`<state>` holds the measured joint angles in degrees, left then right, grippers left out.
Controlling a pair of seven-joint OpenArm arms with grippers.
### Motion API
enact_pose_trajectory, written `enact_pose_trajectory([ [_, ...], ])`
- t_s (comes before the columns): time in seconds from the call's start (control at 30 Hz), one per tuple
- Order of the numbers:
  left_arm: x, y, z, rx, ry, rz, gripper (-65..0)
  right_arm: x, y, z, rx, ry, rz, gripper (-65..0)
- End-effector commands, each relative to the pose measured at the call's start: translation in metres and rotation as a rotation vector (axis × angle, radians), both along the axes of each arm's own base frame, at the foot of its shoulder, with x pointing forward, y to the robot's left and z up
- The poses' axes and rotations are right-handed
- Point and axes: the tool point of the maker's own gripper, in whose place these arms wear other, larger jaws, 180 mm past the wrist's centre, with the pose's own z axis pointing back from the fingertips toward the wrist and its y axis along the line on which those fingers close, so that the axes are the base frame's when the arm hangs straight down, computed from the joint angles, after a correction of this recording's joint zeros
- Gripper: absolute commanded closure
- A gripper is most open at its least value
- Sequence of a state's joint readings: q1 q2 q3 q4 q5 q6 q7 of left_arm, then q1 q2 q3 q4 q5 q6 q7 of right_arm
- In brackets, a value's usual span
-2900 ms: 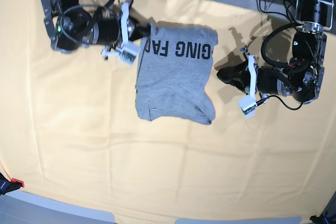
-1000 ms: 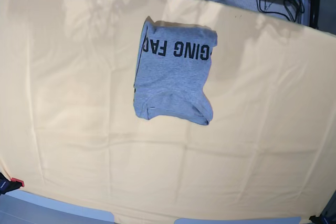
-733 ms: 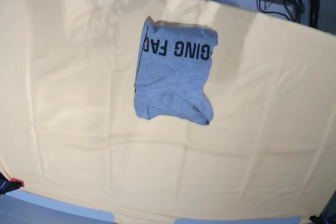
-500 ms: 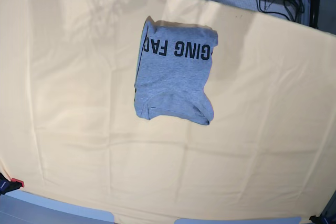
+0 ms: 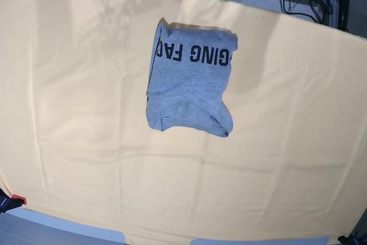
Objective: Layout the t-shirt on the table in an organized manner, then fold the t-shirt properly
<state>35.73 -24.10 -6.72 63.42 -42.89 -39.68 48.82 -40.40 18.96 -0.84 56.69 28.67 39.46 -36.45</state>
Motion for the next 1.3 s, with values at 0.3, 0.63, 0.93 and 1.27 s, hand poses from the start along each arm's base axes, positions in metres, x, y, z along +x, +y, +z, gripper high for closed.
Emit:
enact_pose_trajectory([
  [0.3,0.077,-0.006,-0.069,0.107,-0.26,-0.017,0.0,0.086,0.006,-0.066,-0.193,-0.275,0.07,0.0],
  [0.63,0.102,-0.049,-0.106,0.295,-0.426,0.023,0.0,0.135,0.05,-0.088,-0.236,-0.421,0.037,0.0],
  [0.93,0.118,-0.08,-0.106,0.278,-0.446,0.095,0.0,0.16,0.078,-0.086,-0.18,-0.464,0.01,0.0],
  [1.27,0.138,-0.08,-0.104,0.275,-0.459,0.147,0.0,0.156,0.076,-0.087,-0.196,-0.468,0.053,0.0],
])
